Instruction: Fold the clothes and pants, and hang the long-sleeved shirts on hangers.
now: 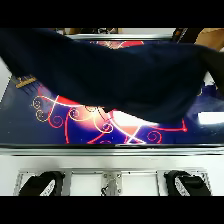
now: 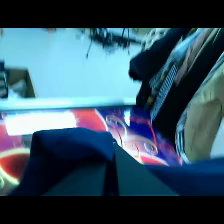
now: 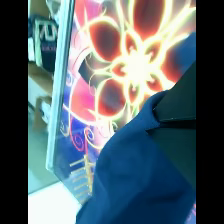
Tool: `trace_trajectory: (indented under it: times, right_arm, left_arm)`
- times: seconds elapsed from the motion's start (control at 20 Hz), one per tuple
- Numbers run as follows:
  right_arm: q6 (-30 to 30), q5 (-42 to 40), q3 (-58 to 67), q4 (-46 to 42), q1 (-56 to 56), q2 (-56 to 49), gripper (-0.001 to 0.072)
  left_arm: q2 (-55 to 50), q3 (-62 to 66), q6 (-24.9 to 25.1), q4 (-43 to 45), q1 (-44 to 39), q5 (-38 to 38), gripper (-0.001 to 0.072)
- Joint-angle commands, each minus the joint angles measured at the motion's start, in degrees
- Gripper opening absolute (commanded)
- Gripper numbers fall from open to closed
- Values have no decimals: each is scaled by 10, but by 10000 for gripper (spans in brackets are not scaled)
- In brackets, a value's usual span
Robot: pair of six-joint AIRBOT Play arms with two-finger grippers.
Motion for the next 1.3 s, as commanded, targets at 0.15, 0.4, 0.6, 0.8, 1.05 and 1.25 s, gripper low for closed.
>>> trace_trajectory:
  times: [0.15, 0.4, 0.6, 0.8, 1.05, 1.25]
  right_arm:
    - [175, 240, -45, -146, 1, 38, 12]
    - [181, 126, -205, -123, 2, -31, 12]
    - [179, -61, -230, -150, 2, -206, 14]
    - [140, -198, -135, -126, 0, -365, 541]
    - [139, -173, -58, -132, -22, -346, 528]
    - [75, -49, -77, -132, -19, -258, 527]
  left_arm:
    - [-35, 2, -11, 44, 58, -18, 9]
    - [-244, 2, 4, 50, 24, -15, 10]
    - [-427, 2, 4, 43, 16, 91, 10]
    - [-517, 26, -13, 46, 18, 102, 693]
    - [-508, 58, -12, 51, 78, -79, 693]
    - [-410, -159, -11, 51, 112, -111, 693]
